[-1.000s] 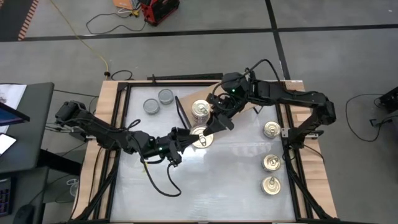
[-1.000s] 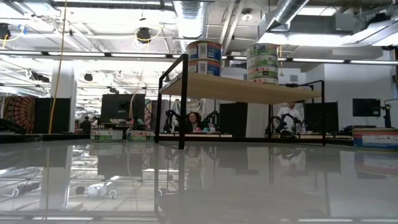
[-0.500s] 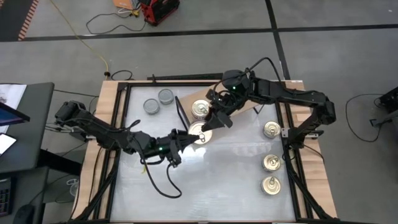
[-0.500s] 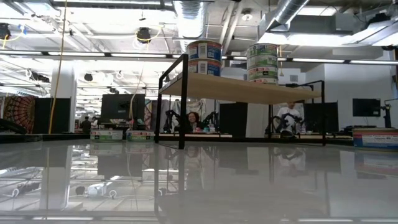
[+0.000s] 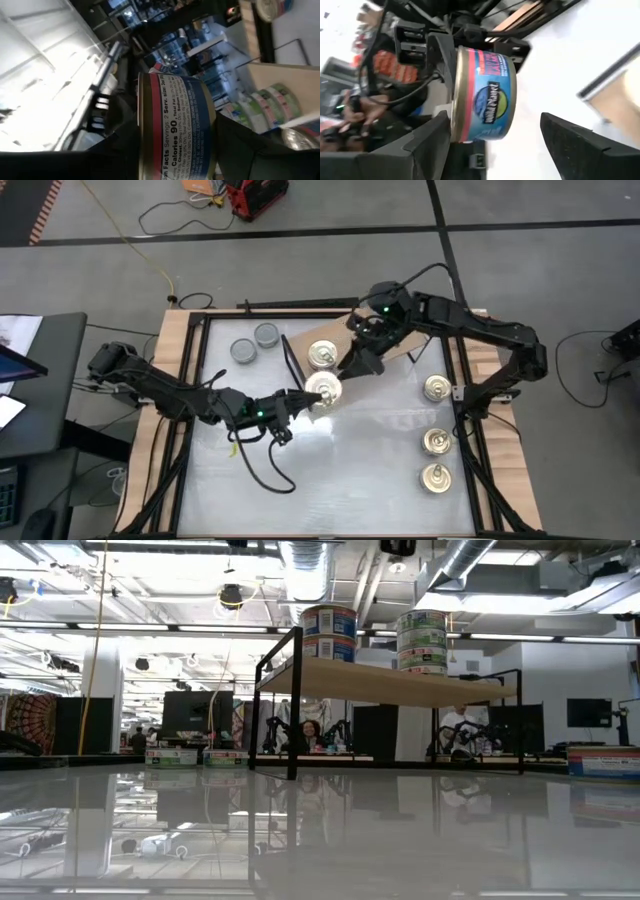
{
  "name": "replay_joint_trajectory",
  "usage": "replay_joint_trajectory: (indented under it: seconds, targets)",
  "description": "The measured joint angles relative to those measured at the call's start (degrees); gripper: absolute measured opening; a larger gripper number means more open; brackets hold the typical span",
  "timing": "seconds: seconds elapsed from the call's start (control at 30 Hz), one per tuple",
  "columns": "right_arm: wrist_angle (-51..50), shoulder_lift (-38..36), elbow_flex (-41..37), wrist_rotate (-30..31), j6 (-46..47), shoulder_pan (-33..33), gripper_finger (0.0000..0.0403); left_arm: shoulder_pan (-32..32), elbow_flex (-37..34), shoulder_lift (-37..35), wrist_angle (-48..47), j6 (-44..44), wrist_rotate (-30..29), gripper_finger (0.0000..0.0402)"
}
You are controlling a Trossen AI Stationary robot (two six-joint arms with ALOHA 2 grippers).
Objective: Stack canned seafood by type on shelf
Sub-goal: Stack the blue tuna can on top of the blue tuna can
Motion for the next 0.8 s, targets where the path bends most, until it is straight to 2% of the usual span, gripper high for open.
replay_joint_trajectory:
  seconds: [0.17, 0.27, 0.4, 0.5, 0.6, 0.8]
  targets:
    - [-4.6, -4.3, 0.0, 10.5, -3.5, -0.9, 0.0326, 4.9, 0.0, -3.2, -9.2, -11.4, 3.4, 0.0184]
    - [-6.5, -6.4, 0.0, 19.5, -3.9, -0.3, 0.0325, 9.3, 0.0, -5.7, -15.5, -17.3, 5.3, 0.0184]
    - [-7.3, -7.6, 0.0, 31.0, -3.9, 2.7, 0.0325, 15.9, 0.1, -6.5, -20.6, -24.9, 12.9, 0.0184]
    - [-7.5, -7.7, 0.0, 36.6, -3.9, 5.3, 0.0325, 20.1, 0.1, -5.2, -22.6, -27.2, 16.7, 0.0184]
    - [-7.8, -7.2, 0.0, 39.7, -3.9, 7.7, 0.0325, 22.7, 0.1, -3.6, -21.6, -27.3, 17.9, 0.0184]
    - [-9.8, -6.8, 0.0, 40.3, -3.9, 10.2, 0.0325, 25.2, 0.1, -2.6, -19.8, -29.8, 19.2, 0.0189]
